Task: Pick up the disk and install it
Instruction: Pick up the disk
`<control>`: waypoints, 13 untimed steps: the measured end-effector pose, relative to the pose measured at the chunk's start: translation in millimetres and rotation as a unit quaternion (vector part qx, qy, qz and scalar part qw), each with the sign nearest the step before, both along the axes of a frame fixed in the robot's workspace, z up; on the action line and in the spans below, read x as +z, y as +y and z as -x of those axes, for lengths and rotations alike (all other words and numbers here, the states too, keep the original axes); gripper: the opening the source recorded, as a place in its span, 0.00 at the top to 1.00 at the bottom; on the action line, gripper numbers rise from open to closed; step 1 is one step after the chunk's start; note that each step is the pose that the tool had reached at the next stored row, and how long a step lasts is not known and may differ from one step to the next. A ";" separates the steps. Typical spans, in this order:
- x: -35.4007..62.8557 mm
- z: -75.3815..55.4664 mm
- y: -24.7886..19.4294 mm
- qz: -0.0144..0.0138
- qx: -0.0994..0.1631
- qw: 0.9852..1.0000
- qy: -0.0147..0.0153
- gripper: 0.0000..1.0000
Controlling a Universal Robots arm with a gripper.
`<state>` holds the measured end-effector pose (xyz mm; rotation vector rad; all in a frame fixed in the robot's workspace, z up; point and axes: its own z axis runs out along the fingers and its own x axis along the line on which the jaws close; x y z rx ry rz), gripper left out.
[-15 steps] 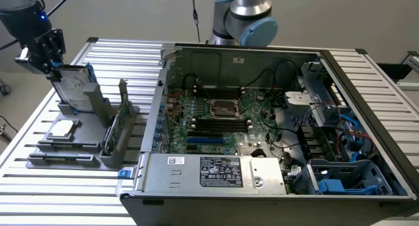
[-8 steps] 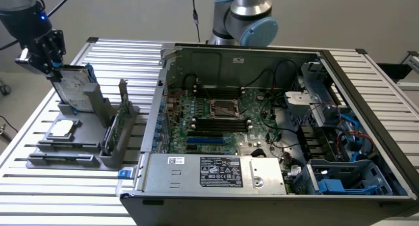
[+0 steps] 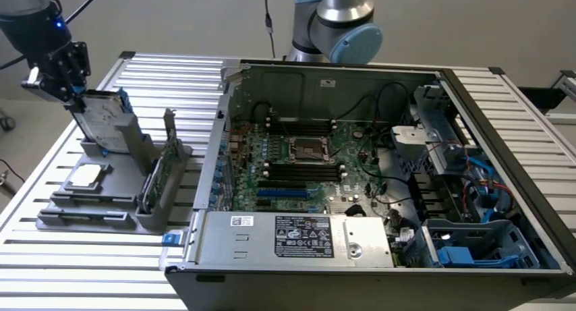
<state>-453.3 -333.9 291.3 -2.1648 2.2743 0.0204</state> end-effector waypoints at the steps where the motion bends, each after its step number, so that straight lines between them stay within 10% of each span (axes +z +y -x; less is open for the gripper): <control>1: 0.0 0.0 -0.3 0.000 0.000 1.000 0.000 0.67; 13: -0.2 0.0 -1.9 0.000 -0.001 1.000 0.000 0.67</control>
